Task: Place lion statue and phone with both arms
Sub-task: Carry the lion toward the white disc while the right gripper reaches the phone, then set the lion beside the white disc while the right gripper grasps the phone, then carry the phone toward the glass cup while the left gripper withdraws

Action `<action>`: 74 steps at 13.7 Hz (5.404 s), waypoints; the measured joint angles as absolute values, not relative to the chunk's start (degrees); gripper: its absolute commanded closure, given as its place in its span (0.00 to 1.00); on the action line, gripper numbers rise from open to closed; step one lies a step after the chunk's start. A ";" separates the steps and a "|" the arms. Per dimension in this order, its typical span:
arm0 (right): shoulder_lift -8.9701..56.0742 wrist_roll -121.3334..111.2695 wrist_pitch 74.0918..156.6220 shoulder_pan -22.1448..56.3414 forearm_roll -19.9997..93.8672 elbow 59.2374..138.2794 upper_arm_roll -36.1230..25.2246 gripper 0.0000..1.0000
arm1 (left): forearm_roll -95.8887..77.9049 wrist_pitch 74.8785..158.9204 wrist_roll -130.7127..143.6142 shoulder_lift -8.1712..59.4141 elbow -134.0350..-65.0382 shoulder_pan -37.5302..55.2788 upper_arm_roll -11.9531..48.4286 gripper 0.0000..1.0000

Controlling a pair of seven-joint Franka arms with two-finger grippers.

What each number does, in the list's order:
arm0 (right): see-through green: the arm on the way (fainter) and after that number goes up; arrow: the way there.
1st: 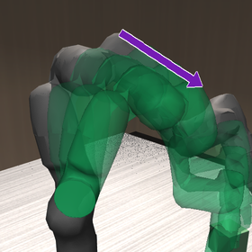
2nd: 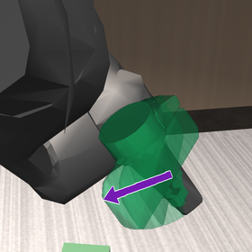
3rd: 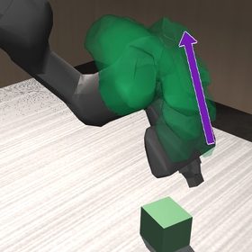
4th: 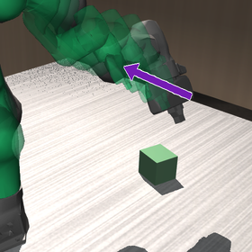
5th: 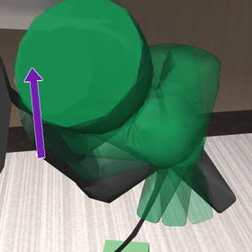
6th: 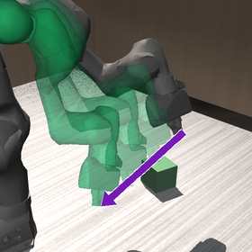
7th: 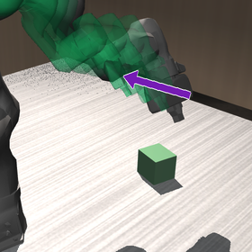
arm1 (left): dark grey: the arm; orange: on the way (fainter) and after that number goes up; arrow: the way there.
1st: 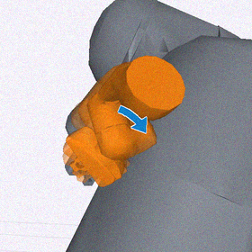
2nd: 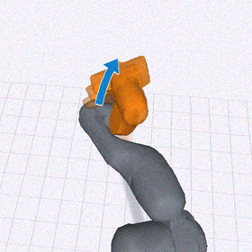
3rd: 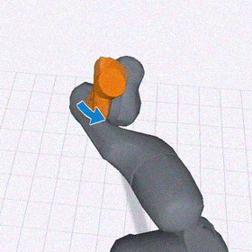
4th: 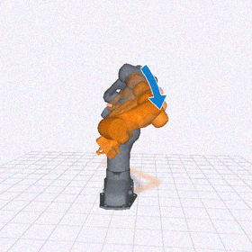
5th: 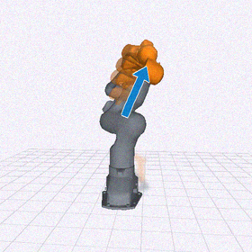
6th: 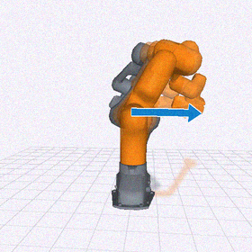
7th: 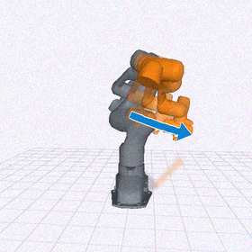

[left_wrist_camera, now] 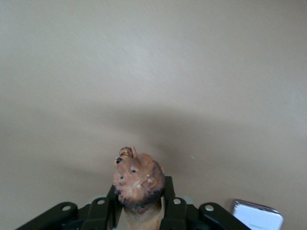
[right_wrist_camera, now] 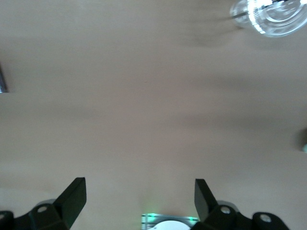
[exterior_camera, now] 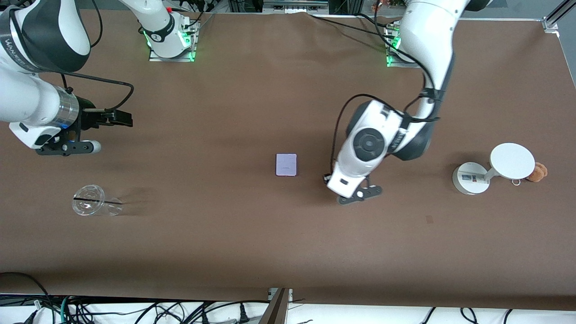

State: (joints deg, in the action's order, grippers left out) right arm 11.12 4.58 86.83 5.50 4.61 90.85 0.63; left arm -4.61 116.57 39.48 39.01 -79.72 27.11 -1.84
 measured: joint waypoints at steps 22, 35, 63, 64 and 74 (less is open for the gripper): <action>46.92 50.60 137.79 43.96 -4.22 86.80 1.37 0.00 | -4.59 139.40 0.90 24.29 -116.48 2.98 -5.96 1.00; 49.00 51.10 142.02 46.24 -8.42 86.17 -0.29 0.48 | -4.59 144.21 0.74 28.19 -116.81 3.03 -5.52 0.00; 30.75 10.08 148.41 11.65 2.49 116.29 -1.66 0.41 | -4.32 82.02 4.50 8.49 -85.44 1.91 -2.90 0.00; 30.93 10.08 150.85 11.65 2.50 117.71 -1.51 0.39 | -4.32 82.02 4.50 8.86 -85.42 1.89 -2.91 0.00; 26.98 10.08 143.57 11.65 2.67 115.74 -1.02 0.00 | 0.05 82.01 4.52 8.99 -84.92 1.87 -3.00 0.00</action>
